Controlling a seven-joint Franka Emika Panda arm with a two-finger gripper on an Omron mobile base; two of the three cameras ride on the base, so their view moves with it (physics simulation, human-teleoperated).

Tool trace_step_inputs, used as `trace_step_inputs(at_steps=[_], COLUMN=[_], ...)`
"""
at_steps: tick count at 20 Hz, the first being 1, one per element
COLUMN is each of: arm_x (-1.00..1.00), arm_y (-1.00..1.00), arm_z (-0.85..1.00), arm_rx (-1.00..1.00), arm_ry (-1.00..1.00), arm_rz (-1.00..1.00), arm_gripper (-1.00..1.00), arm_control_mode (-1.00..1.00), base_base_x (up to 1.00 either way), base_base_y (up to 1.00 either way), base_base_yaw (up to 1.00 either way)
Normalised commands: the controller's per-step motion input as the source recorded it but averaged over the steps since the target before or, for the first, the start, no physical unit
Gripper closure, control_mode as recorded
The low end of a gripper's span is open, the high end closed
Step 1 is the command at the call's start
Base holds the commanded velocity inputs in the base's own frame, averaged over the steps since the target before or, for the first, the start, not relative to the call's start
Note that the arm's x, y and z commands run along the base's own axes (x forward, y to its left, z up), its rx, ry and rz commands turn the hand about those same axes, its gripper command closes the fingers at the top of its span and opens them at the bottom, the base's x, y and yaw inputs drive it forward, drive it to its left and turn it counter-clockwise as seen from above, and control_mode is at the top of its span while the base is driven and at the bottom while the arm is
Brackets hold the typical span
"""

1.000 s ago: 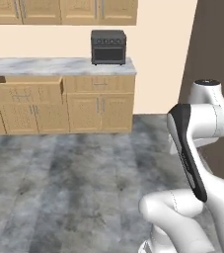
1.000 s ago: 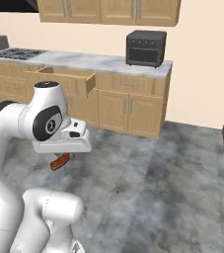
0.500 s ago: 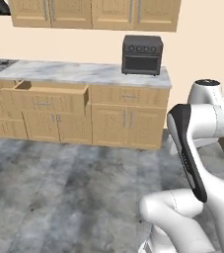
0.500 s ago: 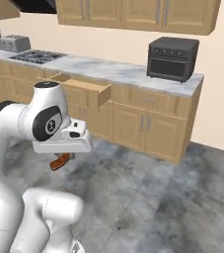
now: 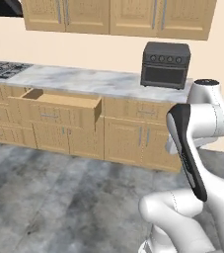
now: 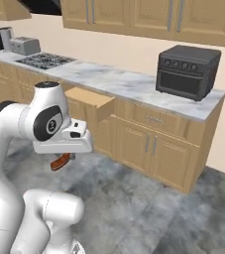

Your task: Pick up the metallic utensils from the counter and place them in the open drawer. Make sure not to pick up any wooden utensils.

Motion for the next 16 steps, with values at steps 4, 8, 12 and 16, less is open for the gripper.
trace_step_inputs(at_steps=[4,8,12,16], arm_x=[0.0,0.0,0.0,0.0], arm_y=[0.0,0.0,0.0,0.0], arm_z=[0.0,0.0,0.0,0.0], arm_rx=[0.0,0.0,0.0,0.0], arm_ry=[0.0,0.0,0.0,0.0], arm_rz=[0.0,0.0,0.0,0.0], arm_gripper=[1.0,1.0,1.0,1.0], arm_control_mode=[1.0,1.0,1.0,1.0], base_base_x=[0.91,0.89,0.84,0.69], base_base_y=[-0.03,0.0,0.0,0.0], base_base_yaw=[0.22,0.24,0.27,0.29])
